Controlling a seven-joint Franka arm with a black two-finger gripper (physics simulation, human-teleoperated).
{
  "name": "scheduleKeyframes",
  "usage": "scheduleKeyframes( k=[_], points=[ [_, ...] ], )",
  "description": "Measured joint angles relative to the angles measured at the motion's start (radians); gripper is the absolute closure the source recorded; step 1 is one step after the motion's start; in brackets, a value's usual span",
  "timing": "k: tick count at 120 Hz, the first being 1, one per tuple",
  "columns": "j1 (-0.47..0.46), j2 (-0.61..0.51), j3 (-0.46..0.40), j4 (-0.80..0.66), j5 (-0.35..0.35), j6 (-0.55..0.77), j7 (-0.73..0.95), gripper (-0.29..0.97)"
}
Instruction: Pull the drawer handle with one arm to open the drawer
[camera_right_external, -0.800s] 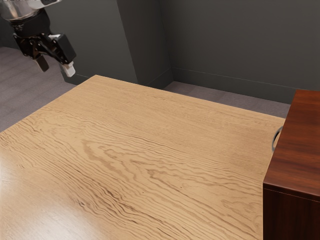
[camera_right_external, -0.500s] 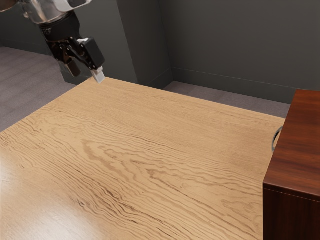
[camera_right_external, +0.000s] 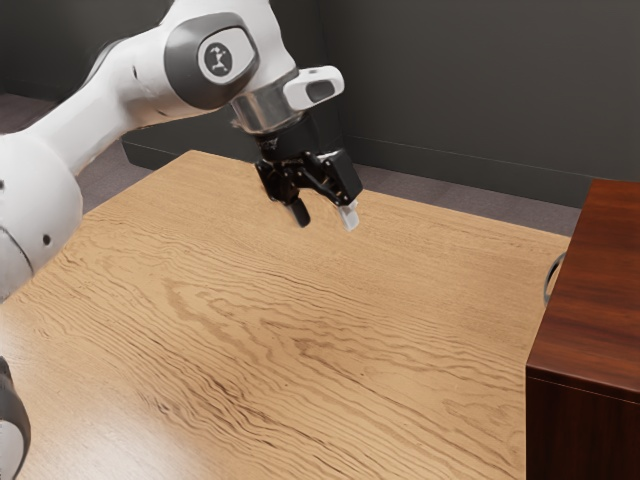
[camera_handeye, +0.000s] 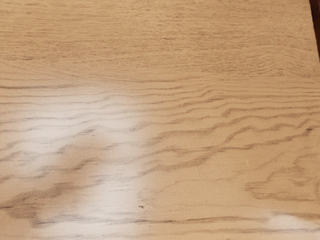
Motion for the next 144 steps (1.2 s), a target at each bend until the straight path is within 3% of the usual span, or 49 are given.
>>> scheduleKeyframes(
  k=[9,53,97,144],
  points=[
    [0.031,0.016,-0.059,0.004,-0.014,0.044,-0.007,0.02],
    [0.039,0.19,-0.175,0.125,-0.032,0.187,-0.041,0.02],
    [0.049,0.244,-0.255,0.151,-0.124,0.233,-0.061,0.03],
    [0.044,0.255,-0.325,0.162,-0.143,0.255,-0.075,0.03]
  ],
)
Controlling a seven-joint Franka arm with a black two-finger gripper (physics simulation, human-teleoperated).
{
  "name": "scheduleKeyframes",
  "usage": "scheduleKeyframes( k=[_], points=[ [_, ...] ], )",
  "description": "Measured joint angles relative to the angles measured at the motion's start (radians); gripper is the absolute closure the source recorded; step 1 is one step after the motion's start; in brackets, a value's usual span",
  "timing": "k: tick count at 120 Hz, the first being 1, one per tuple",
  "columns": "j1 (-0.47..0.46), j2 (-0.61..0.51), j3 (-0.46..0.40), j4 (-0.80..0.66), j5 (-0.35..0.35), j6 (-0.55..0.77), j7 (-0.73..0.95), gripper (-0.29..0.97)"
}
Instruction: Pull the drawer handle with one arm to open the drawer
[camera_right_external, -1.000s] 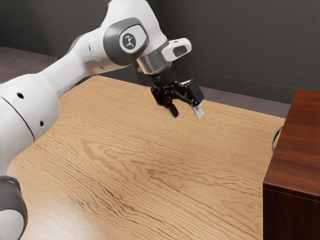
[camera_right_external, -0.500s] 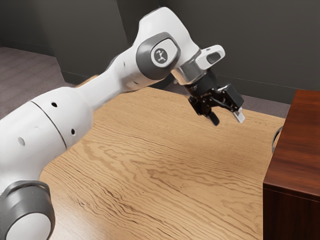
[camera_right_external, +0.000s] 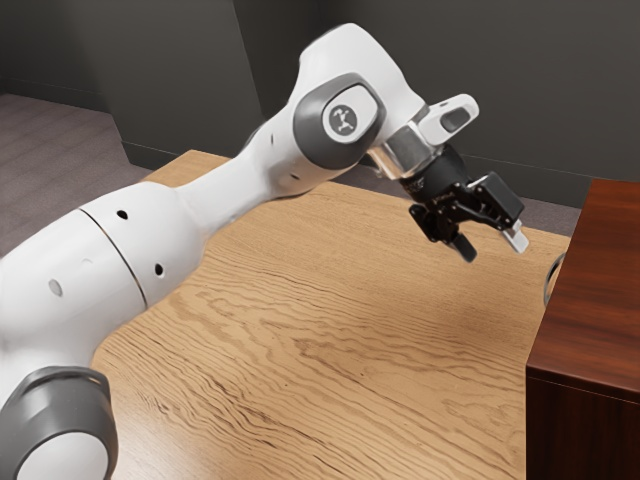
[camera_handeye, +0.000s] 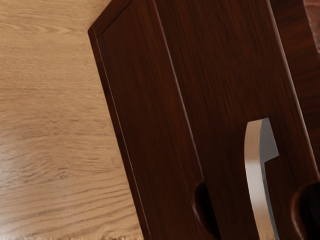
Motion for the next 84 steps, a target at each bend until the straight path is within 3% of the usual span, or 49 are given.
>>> scheduleKeyframes(
  k=[84],
  points=[
    [-0.023,-0.001,-0.036,-0.034,-0.018,0.0,-0.083,0.03]
  ],
)
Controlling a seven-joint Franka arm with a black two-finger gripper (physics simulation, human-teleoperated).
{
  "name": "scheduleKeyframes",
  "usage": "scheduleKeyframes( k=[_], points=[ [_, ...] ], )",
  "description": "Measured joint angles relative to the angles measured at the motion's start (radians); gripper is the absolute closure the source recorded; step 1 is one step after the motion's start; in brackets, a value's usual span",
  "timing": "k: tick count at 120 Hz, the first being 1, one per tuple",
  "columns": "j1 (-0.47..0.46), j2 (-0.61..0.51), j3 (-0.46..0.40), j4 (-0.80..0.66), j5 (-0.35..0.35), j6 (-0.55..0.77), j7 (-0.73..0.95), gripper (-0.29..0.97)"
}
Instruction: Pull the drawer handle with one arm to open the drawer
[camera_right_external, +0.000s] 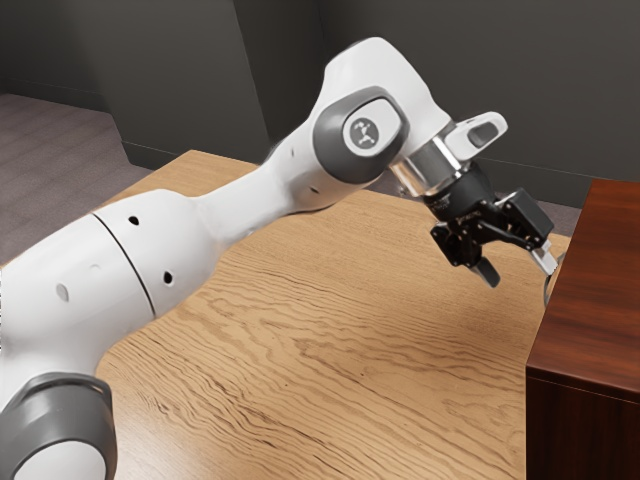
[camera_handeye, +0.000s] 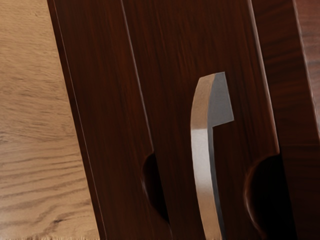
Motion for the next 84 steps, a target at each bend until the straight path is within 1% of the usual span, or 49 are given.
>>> scheduleKeyframes(
  k=[33,63,84],
  points=[
    [-0.006,-0.002,0.001,-0.039,-0.002,0.009,-0.025,0.03],
    [-0.01,0.001,0.004,-0.044,0.0,0.014,-0.04,0.08],
    [-0.019,0.01,0.004,-0.045,0.002,0.045,-0.055,0.09]
  ],
)
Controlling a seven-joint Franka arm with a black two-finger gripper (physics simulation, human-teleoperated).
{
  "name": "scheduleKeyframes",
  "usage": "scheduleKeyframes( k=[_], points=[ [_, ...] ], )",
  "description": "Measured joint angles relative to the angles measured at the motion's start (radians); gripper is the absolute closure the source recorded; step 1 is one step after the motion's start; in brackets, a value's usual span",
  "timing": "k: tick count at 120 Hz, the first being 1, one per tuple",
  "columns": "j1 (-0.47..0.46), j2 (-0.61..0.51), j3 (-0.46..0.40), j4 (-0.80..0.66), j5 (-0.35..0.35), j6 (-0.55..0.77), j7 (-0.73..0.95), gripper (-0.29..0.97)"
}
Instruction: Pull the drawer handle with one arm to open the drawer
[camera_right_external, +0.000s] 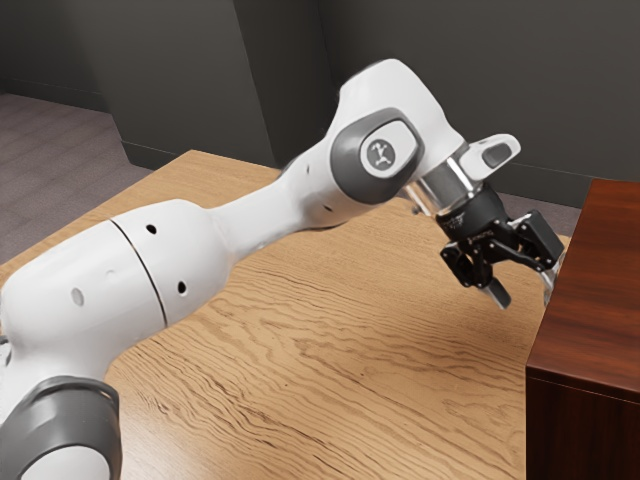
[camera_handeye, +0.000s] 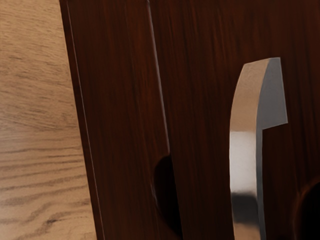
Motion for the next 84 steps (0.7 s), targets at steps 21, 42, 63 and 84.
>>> scheduleKeyframes(
  k=[21,42,63,84],
  points=[
    [0.001,0.0,0.006,0.0,-0.001,0.028,-0.012,0.12],
    [0.005,-0.001,0.009,-0.001,0.001,0.04,-0.022,0.19],
    [0.005,-0.001,0.006,-0.005,0.007,0.045,-0.032,0.25],
    [0.001,-0.006,0.018,-0.009,0.016,0.041,-0.039,0.28]
  ],
)
